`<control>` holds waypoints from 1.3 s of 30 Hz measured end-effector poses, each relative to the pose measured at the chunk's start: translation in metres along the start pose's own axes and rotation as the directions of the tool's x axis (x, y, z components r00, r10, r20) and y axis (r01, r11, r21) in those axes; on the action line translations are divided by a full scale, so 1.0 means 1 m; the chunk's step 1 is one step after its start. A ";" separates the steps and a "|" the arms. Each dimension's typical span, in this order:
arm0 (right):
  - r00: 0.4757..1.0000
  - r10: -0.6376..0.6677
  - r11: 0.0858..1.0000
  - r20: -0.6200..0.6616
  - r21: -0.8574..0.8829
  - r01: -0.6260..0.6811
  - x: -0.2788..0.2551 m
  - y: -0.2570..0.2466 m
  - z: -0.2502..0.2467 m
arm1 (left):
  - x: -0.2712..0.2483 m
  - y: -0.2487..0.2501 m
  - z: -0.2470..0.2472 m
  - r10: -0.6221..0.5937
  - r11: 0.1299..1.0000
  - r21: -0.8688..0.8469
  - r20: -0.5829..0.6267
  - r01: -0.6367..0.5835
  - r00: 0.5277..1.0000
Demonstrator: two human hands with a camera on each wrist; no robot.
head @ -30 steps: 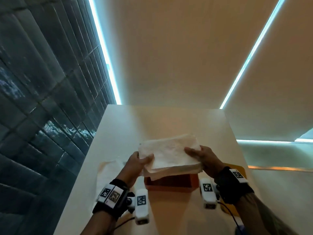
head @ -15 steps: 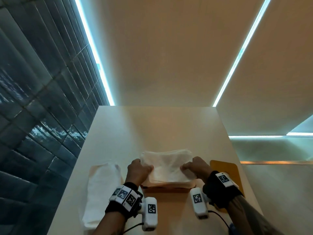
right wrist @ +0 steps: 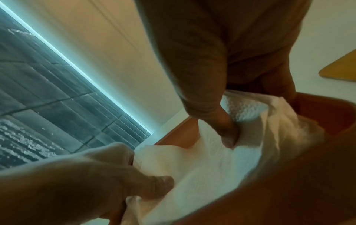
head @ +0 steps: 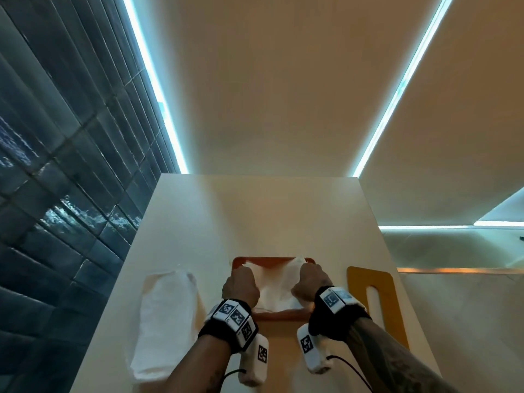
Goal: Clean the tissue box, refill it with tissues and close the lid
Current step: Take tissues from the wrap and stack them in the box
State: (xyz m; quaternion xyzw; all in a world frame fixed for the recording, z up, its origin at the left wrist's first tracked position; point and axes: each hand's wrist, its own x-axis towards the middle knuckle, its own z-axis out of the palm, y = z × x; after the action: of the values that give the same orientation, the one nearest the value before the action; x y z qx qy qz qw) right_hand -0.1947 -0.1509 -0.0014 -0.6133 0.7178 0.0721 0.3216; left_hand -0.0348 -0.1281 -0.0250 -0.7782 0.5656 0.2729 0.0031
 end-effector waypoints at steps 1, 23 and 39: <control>1.000 -0.004 1.000 0.006 -0.009 0.004 -0.001 -0.001 0.000 | 0.000 0.001 0.002 0.005 1.000 0.018 0.011 -0.006 1.000; 0.993 -0.034 0.996 0.114 -0.072 0.042 -0.005 -0.011 0.001 | -0.020 0.009 -0.007 0.009 0.995 -0.102 0.175 0.009 0.985; 0.988 -0.129 0.955 0.086 -0.256 0.147 -0.016 -0.030 -0.008 | -0.052 -0.076 -0.039 -0.097 0.840 -0.537 -0.284 -0.074 0.954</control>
State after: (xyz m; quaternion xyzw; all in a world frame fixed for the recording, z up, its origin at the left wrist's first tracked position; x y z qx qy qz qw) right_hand -0.1691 -0.1487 0.0226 -0.6962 0.6460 0.1643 0.2662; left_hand 0.0376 -0.0672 0.0071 -0.7827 0.4543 0.3004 -0.3012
